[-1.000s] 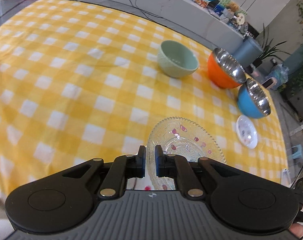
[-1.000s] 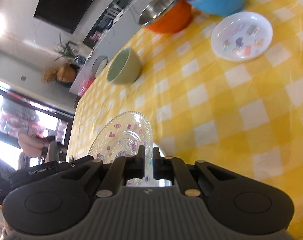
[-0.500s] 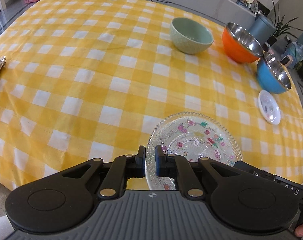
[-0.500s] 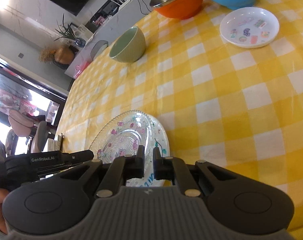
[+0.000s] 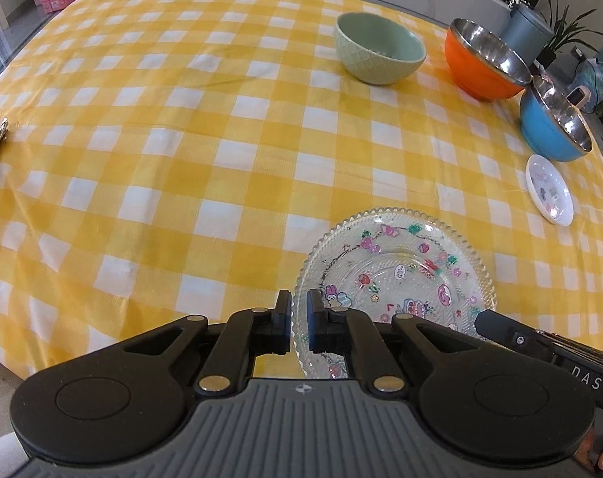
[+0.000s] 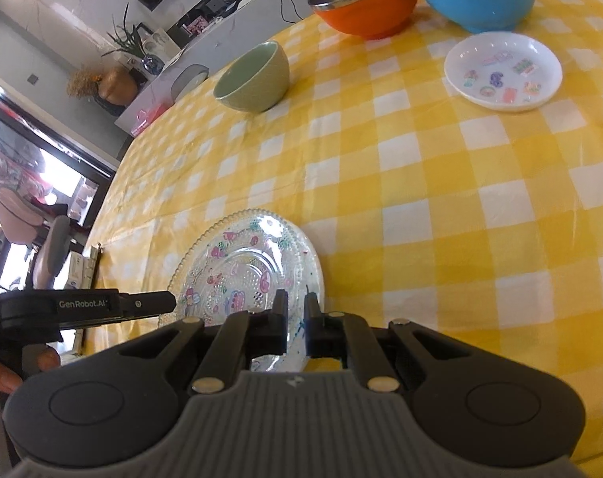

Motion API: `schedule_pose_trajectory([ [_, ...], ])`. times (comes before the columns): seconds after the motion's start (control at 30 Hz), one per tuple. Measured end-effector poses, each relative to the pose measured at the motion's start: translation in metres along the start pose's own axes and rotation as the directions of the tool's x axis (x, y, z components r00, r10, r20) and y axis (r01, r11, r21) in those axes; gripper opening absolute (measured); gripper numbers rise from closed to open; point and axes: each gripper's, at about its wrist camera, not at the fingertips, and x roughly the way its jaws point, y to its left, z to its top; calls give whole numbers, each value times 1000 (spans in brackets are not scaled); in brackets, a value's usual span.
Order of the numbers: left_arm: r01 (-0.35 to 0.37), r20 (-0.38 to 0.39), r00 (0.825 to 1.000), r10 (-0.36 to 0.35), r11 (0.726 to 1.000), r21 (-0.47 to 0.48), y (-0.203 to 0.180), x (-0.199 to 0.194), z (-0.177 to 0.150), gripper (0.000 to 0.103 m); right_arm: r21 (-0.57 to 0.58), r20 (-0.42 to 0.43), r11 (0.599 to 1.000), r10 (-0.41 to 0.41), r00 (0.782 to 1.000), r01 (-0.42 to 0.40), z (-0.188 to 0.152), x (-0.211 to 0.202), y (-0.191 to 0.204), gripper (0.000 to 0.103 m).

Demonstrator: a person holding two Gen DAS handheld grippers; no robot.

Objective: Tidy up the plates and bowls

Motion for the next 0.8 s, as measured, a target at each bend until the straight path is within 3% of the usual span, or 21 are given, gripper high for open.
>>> schedule_pose_trajectory([
  [0.1,9,14,1000,-9,1000,9,-2,-3,1,0,-41,10,999,-26,1000,27,-1,-1,5,5],
  [0.17,40,-3,999,-40,999,11,-5,-3,1,0,-54,4,998,-30,1000,30,-1,0,7,5],
  [0.4,30,17,999,-31,999,42,-14,-4,1,0,-76,-1,996,-42,999,42,-1,1,10,5],
  [0.6,35,5,999,-35,999,23,-12,-2,4,2,-180,31,975,-127,991,131,-6,1,23,3],
  [0.8,37,4,999,-37,999,35,-16,-4,6,3,-173,27,978,-113,993,116,-3,0,19,3],
])
